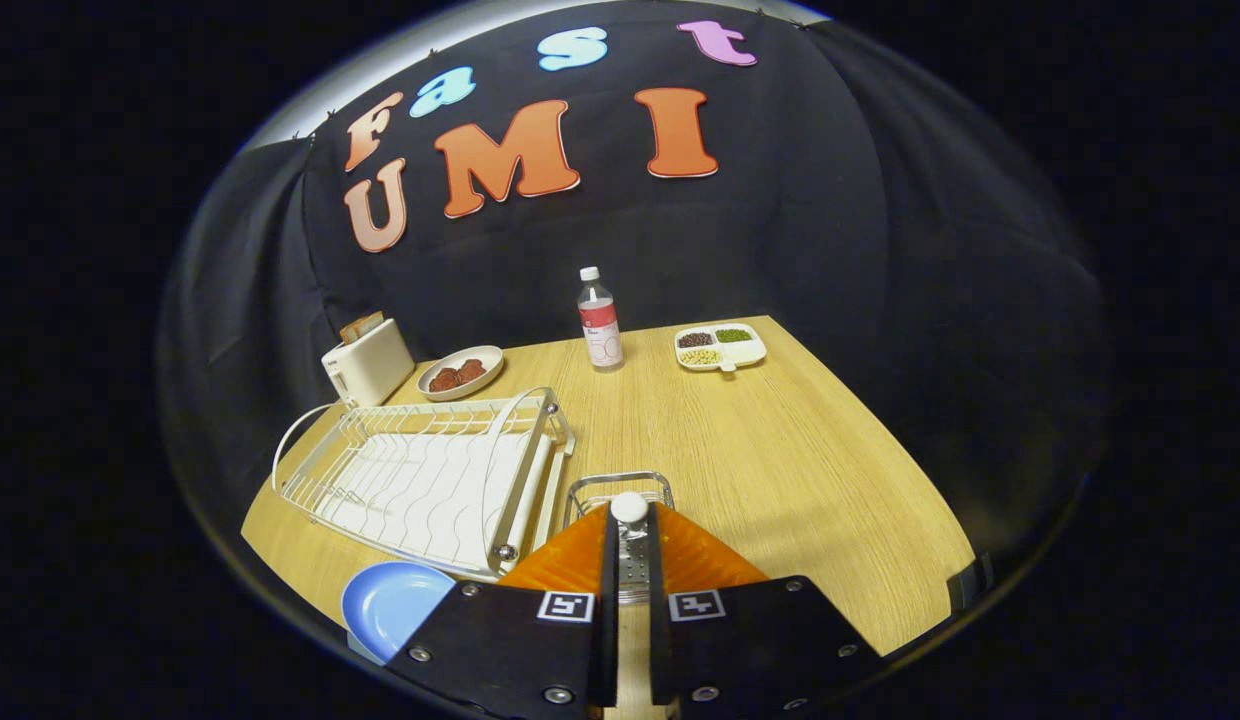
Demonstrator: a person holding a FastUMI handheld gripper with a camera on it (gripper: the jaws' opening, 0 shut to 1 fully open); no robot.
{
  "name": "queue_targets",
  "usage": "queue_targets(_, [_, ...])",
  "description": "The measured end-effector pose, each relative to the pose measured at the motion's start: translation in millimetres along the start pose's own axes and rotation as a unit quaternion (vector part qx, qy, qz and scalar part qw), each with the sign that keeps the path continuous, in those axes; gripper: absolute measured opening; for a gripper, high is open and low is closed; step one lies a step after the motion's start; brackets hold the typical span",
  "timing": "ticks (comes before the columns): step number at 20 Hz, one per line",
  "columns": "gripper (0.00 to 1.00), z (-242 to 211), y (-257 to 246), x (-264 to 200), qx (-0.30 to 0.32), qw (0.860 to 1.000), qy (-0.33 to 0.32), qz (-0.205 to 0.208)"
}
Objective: Take the plate from the dish rack, then take the spoon from the basket and place it into the plate.
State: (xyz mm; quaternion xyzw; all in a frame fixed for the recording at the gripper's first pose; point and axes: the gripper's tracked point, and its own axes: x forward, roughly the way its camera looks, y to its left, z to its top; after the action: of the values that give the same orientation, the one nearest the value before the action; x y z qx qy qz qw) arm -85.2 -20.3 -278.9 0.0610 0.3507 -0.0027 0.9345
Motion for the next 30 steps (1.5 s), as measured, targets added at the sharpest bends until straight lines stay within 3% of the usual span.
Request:
queue_targets(7, [0.09, 19, 14, -7, -0.024, 1.000, -0.016, 0.011])
queue_targets(12, [0.09, 55, 19, -39, -0.041, 0.998, -0.048, 0.018])
queue_targets(19, [0.09, 93, 52, -95, -0.027, 0.994, -0.079, 0.072])
queue_targets(23, [0.09, 79, 88, -110, -0.012, 0.991, -0.061, 0.122])
queue_targets(30, [0.09, 13, 153, -106, -0.041, 0.979, 0.002, 0.200])
